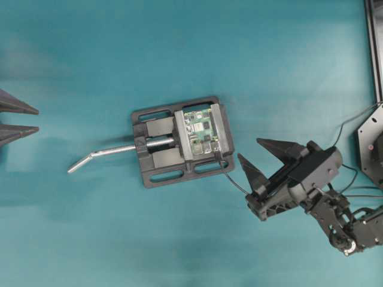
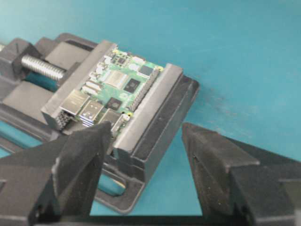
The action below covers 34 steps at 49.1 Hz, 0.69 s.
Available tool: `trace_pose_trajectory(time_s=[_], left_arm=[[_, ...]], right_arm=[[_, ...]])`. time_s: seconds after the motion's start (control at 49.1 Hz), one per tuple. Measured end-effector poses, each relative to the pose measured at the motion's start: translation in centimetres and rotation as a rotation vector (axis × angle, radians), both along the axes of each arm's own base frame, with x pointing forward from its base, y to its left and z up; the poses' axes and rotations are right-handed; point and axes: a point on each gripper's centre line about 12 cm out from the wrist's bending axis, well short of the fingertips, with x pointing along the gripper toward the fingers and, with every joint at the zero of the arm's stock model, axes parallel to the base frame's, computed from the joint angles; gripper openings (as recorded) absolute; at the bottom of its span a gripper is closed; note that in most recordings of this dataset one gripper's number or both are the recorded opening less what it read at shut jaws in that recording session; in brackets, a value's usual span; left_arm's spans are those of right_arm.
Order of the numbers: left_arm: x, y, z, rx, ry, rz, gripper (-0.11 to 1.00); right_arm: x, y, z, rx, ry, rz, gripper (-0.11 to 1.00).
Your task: Insert the USB into the fixed PCB.
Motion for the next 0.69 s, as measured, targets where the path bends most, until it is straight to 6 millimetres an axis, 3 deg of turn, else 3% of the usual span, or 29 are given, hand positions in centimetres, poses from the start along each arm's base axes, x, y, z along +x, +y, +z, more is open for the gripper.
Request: trace_pose_trajectory(time_s=[0.265, 0.693], left_arm=[[0.0, 0.0, 0.0, 0.0, 0.0, 0.0, 0.53], [0.0, 0.0, 0.0, 0.0, 0.0, 0.0, 0.53]], right_arm=[[-0.4, -0.6, 0.7, -0.114, -0.039, 0.137, 0.7], [-3.0, -2.7, 1.4, -0.094, -0.037, 0.393, 0.7]])
